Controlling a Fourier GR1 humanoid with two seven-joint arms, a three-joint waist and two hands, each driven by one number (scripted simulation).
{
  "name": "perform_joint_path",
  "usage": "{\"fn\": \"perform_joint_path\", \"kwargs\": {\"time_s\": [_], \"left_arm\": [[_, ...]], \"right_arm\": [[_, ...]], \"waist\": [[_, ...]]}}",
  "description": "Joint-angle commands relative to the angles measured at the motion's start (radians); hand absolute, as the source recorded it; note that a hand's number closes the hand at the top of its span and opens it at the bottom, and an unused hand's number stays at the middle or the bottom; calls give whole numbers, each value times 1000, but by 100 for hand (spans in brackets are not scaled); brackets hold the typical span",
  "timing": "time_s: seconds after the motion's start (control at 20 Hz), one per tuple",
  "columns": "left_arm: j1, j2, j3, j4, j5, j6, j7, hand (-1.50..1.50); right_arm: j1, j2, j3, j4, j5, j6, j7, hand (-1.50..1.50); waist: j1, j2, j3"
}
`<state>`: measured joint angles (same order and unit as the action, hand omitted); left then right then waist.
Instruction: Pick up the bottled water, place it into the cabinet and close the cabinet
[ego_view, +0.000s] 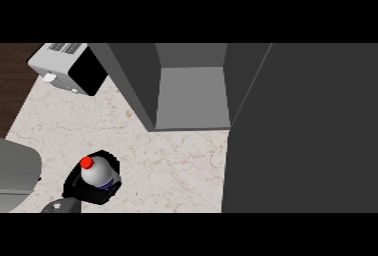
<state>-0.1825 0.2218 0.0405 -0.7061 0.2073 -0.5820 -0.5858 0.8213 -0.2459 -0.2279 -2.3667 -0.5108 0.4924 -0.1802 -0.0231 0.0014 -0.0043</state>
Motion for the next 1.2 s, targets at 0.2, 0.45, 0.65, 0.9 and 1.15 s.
{"fn": "perform_joint_path", "kwargs": {"time_s": [0.2,0.45,0.65,0.9,1.15], "left_arm": [[-67,12,216,67,142,150,-121,150],[-106,8,174,70,89,173,-138,150],[-88,-76,116,-75,82,246,-44,150],[-80,-117,72,-211,72,293,14,150],[-99,-174,32,-301,61,380,120,150]], "right_arm": [[99,-1,-27,-172,-120,-8,34,-150],[101,-14,-48,-243,-170,-42,74,-150],[144,11,-42,-187,-137,4,30,-150],[122,-8,-62,-190,-150,-14,35,-150],[137,-3,-70,-194,-144,8,22,-150]], "waist": [[-4,-2,1],[1,-1,2],[10,-9,5],[20,-8,4],[14,-7,4]]}}
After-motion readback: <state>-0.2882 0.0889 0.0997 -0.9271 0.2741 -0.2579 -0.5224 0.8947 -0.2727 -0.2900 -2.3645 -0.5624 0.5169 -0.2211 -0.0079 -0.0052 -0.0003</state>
